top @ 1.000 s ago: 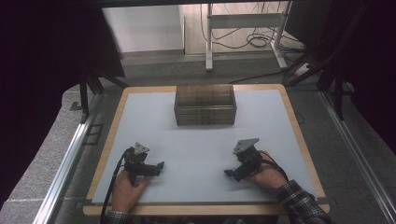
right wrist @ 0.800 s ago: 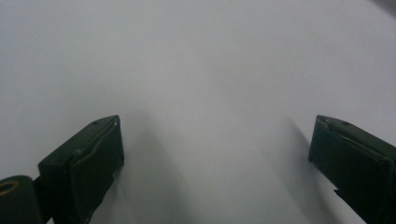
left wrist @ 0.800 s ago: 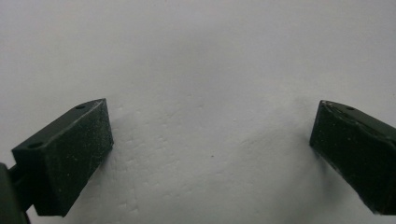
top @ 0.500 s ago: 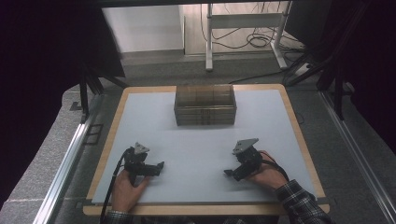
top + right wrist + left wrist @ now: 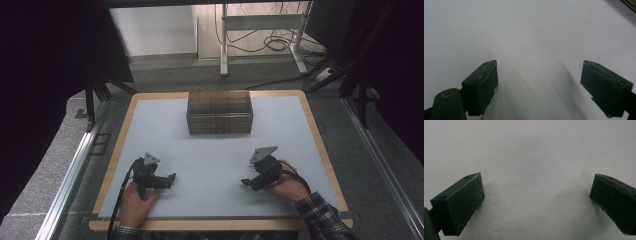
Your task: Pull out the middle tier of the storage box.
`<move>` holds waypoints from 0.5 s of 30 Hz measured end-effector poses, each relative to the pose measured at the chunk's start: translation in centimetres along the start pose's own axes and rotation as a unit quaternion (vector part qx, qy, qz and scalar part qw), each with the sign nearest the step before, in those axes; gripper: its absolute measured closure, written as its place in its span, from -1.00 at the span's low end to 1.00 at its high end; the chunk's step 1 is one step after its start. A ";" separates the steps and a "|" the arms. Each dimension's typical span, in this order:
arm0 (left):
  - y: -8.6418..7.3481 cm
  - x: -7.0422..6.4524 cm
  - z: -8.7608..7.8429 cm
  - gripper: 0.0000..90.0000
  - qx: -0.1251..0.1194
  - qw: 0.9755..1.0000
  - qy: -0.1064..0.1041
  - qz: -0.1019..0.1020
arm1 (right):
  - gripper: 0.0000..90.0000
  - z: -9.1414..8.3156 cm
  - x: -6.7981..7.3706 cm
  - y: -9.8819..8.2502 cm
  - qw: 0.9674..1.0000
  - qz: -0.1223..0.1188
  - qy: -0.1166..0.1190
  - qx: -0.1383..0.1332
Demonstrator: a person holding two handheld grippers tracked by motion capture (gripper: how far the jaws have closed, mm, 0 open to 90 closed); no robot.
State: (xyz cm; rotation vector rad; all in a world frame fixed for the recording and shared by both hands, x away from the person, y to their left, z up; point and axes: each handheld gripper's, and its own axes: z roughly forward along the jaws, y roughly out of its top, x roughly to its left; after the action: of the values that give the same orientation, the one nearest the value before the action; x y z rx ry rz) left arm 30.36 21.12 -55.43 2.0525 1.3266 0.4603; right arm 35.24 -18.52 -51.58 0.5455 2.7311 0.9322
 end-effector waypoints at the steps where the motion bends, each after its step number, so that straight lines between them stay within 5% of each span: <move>1: 0.0 0.0 0.0 -1.00 0.000 1.000 0.000 0.000 | -0.66 0.0 0.0 0.1 1.000 -0.001 -0.002 0.001; 8: 0.0 0.0 0.0 -1.00 0.000 1.000 0.000 0.000 | -0.63 -0.1 0.1 0.4 1.000 -0.002 -0.003 0.001; 15: 0.0 0.0 0.0 -1.00 0.000 1.000 0.000 0.000 | -0.51 -0.2 0.5 0.6 0.999 -0.028 -0.016 0.004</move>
State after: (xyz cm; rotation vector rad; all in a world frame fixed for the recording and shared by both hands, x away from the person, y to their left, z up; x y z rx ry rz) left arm 30.36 21.12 -55.43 2.0522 1.3266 0.4599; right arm 34.93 -17.98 -51.10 0.4777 2.7072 0.8910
